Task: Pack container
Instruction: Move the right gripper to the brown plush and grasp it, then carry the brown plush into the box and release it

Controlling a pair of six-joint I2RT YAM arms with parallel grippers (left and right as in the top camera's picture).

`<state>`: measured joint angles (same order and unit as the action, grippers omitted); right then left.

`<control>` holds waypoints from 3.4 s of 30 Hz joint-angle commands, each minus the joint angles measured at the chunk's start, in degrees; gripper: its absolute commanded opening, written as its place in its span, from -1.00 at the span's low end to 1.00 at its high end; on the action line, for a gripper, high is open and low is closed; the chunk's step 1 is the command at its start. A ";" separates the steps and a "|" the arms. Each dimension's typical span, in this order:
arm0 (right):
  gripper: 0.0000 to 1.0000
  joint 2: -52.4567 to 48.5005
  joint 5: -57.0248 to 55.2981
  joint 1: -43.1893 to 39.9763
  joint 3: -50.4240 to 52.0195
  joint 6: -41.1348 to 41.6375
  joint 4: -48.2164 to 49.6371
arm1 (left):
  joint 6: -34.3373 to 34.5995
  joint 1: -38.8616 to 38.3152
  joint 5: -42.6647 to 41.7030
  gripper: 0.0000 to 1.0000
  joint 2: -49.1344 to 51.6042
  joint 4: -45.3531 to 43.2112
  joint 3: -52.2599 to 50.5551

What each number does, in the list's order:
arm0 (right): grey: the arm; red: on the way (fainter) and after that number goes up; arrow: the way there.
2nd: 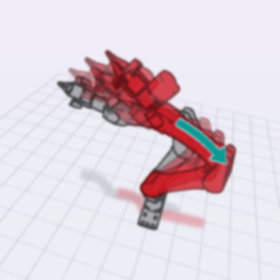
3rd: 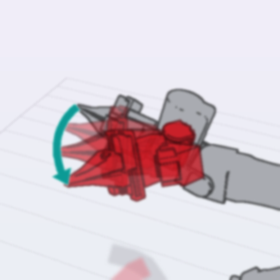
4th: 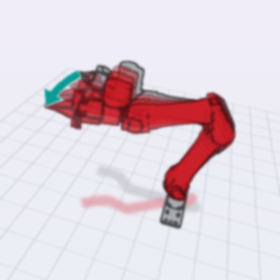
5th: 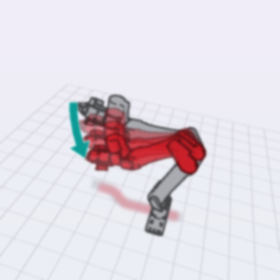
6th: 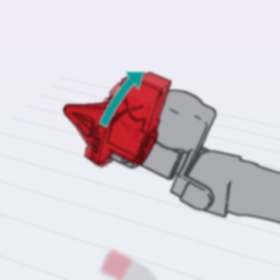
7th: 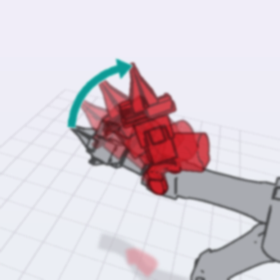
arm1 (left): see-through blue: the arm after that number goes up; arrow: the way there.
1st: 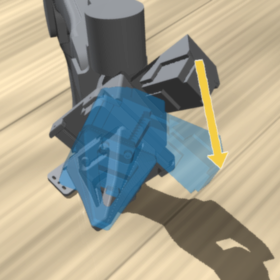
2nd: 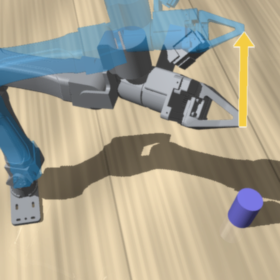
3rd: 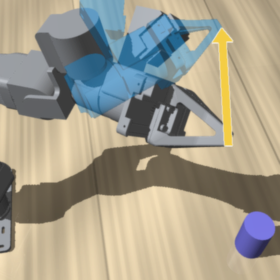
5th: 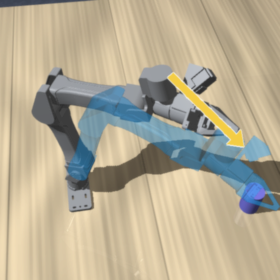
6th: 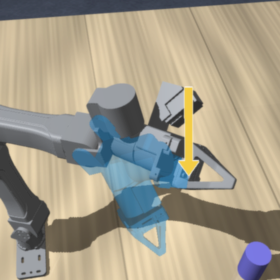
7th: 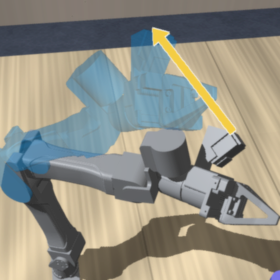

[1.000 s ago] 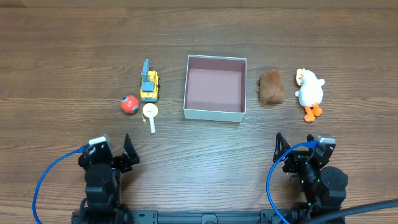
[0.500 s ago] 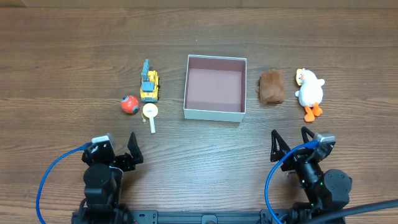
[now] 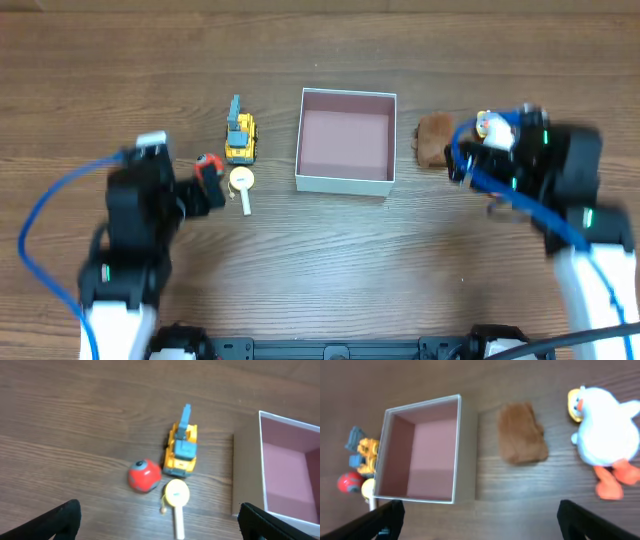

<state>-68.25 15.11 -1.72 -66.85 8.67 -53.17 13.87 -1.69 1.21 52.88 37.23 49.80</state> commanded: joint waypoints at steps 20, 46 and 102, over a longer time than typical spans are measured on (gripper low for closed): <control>1.00 -43.01 -8.66 5.40 -24.70 1.49 -6.03 | -1.64 2.08 -8.70 1.00 38.71 7.15 23.63; -0.92 -42.99 -15.82 8.66 -38.97 6.14 -16.87 | -1.64 2.10 -8.70 1.00 38.71 7.15 23.63; 1.00 -31.23 -23.98 31.28 -22.58 14.84 10.58 | -1.64 2.10 -8.70 1.00 38.71 7.15 23.63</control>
<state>-108.64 -1.08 31.99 -86.19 24.34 -40.80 13.10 0.12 -6.72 91.31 44.38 72.05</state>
